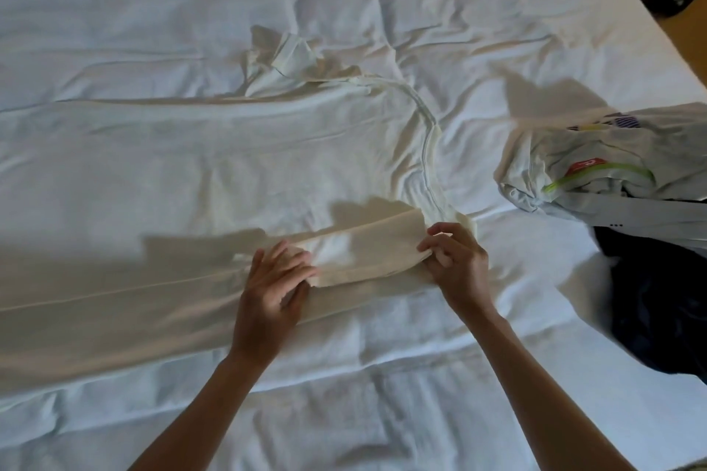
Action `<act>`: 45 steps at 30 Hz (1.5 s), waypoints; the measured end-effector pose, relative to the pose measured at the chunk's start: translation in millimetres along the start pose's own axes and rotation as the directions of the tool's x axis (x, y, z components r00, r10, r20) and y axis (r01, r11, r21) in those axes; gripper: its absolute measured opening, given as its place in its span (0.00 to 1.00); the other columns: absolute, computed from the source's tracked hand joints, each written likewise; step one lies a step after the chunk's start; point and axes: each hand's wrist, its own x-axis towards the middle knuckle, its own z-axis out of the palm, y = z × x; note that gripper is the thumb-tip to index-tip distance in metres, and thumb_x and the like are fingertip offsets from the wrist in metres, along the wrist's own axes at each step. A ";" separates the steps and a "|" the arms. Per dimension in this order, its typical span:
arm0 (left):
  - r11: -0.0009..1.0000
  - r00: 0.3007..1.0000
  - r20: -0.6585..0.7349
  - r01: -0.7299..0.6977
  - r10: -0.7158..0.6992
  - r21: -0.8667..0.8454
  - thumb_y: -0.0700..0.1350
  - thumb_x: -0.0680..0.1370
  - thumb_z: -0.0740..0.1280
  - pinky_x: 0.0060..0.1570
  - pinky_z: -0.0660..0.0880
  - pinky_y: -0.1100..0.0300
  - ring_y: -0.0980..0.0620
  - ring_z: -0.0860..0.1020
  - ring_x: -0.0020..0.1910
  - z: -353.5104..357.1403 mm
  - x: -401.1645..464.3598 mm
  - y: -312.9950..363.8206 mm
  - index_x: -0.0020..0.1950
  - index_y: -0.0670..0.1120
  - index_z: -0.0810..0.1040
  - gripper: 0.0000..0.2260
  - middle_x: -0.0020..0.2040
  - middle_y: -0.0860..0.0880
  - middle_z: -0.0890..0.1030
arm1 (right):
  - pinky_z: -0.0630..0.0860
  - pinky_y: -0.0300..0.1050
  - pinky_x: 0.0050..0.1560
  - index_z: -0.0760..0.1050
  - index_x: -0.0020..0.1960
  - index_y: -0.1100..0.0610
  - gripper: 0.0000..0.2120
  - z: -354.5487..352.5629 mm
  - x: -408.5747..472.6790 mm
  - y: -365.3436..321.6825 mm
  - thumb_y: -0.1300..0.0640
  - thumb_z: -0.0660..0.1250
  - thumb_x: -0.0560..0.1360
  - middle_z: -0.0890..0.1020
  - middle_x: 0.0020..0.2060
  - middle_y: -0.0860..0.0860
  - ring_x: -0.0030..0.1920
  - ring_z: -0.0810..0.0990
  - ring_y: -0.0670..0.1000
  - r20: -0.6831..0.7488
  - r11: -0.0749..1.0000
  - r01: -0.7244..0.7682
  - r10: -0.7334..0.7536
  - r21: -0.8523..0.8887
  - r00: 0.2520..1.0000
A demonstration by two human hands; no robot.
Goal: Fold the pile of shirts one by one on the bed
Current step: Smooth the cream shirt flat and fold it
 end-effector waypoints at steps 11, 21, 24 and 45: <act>0.944 0.975 0.169 0.083 -0.142 0.319 0.51 0.81 0.54 0.77 0.46 0.39 0.49 0.51 0.81 3.4 5.7 25.3 0.79 0.49 0.63 0.25 0.80 0.51 0.58 | 0.54 0.65 0.74 0.70 0.73 0.54 0.25 36.8 -23.1 -70.8 0.55 0.56 0.76 0.60 0.78 0.51 0.79 0.55 0.54 0.278 0.968 0.126 -0.062 -0.218 0.959; 0.663 0.918 0.009 0.279 -0.396 0.694 0.56 0.81 0.50 0.73 0.49 0.32 0.45 0.52 0.80 -27.8 -28.2 -39.2 0.80 0.45 0.58 0.29 0.81 0.46 0.56 | 0.38 0.71 0.73 0.45 0.81 0.50 0.32 81.9 -35.9 -66.3 0.39 0.42 0.81 0.43 0.80 0.50 0.80 0.40 0.54 0.288 0.886 -0.132 0.281 -0.445 0.915; 0.742 0.936 0.044 0.247 -0.349 0.624 0.53 0.82 0.52 0.75 0.48 0.35 0.46 0.54 0.80 -20.8 -31.5 -14.5 0.80 0.45 0.58 0.27 0.81 0.46 0.56 | 0.39 0.70 0.74 0.51 0.80 0.56 0.30 106.7 -53.6 -110.8 0.46 0.46 0.81 0.49 0.80 0.53 0.80 0.46 0.56 0.418 0.938 0.078 0.075 -0.337 0.905; 0.519 0.862 -0.120 0.402 -0.493 0.754 0.54 0.84 0.49 0.75 0.52 0.37 0.49 0.56 0.79 -208.8 -140.1 -133.8 0.80 0.48 0.59 0.25 0.80 0.49 0.58 | 0.44 0.71 0.74 0.50 0.81 0.55 0.30 205.2 -90.9 -199.6 0.48 0.49 0.81 0.50 0.81 0.48 0.80 0.47 0.54 0.590 0.882 0.373 -0.144 -0.288 0.794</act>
